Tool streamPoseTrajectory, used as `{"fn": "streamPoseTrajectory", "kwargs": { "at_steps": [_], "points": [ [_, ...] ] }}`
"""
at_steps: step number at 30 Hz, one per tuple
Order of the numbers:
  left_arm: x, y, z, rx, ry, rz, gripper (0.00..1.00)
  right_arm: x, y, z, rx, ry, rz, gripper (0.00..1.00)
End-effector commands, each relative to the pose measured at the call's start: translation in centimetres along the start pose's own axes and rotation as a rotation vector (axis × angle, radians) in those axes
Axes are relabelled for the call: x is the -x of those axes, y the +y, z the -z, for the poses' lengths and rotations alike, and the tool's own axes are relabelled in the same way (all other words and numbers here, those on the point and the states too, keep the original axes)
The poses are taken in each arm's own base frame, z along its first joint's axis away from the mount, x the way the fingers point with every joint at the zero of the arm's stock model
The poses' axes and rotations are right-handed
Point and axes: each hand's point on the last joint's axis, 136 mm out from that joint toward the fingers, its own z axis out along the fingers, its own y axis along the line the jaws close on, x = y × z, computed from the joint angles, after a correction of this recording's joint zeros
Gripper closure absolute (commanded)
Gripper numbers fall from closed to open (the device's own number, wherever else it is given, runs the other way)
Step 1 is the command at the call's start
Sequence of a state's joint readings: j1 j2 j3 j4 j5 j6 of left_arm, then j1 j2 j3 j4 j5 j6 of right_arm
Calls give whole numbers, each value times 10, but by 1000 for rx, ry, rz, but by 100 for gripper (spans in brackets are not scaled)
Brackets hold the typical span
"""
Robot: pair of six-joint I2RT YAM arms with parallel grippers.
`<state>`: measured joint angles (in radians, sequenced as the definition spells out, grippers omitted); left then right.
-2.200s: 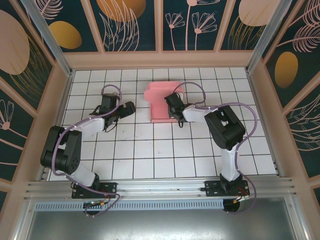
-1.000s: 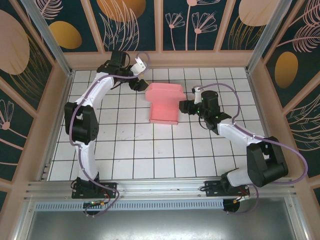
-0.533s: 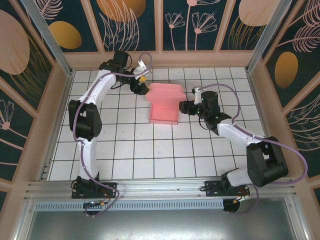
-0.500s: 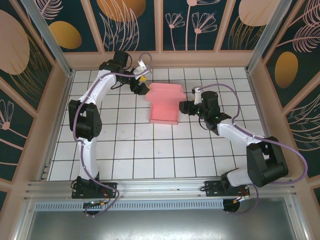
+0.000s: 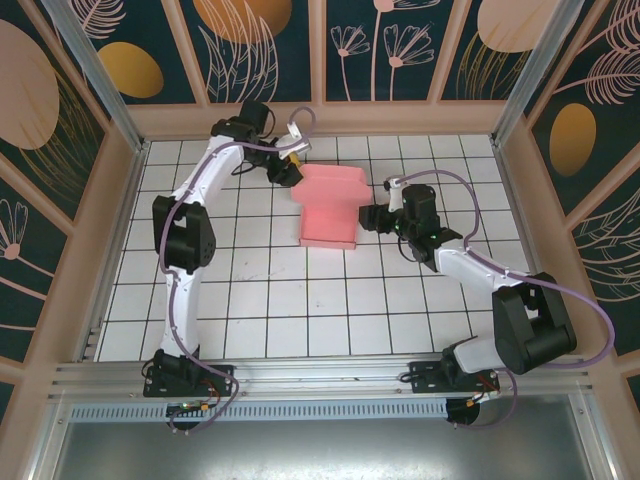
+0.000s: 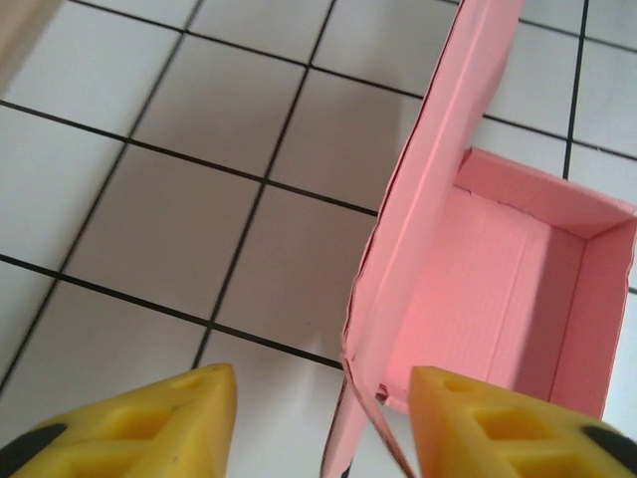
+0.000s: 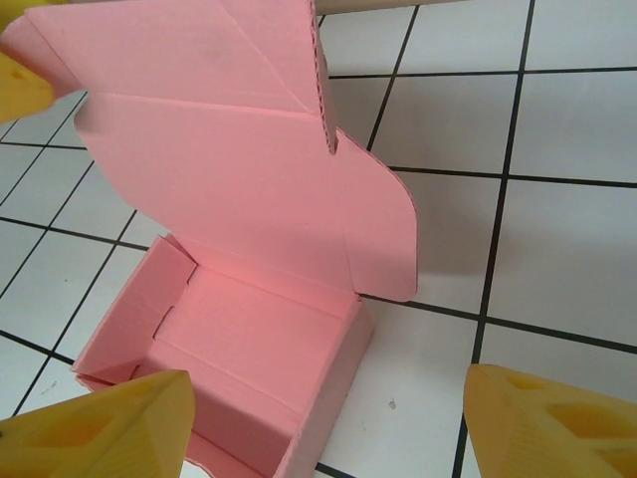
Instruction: Fold the paper box
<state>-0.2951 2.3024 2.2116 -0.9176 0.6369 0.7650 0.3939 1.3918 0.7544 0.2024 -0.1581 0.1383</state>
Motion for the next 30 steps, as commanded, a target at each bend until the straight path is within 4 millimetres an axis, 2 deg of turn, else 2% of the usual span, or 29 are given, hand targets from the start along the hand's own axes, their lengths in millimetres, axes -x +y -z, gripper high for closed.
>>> {"fn": "streamPoseTrajectory", "kwargs": {
  "at_steps": [1,4,8,13,19,25,30],
  "points": [
    [-7,-7,-3,-31,36,-4,55,7,-2,9,-13,-34,8,28],
    [-11,-8,-5,-40,47,-9,58,7,-3,9,-15,-33,11,28],
    [-17,-10,-8,-56,64,-12,69,7,-2,8,-11,-34,9,28],
    [-25,-12,-12,-74,88,-8,71,8,-2,9,-13,-36,12,28],
    [-26,-15,-12,-88,89,-7,85,10,-1,9,-10,-38,12,28],
    [-28,-18,-11,-96,96,-13,100,21,0,12,-16,-58,25,28],
    [-26,-19,-8,-96,96,-20,100,36,-1,12,-32,-85,49,28]
  ]
}}
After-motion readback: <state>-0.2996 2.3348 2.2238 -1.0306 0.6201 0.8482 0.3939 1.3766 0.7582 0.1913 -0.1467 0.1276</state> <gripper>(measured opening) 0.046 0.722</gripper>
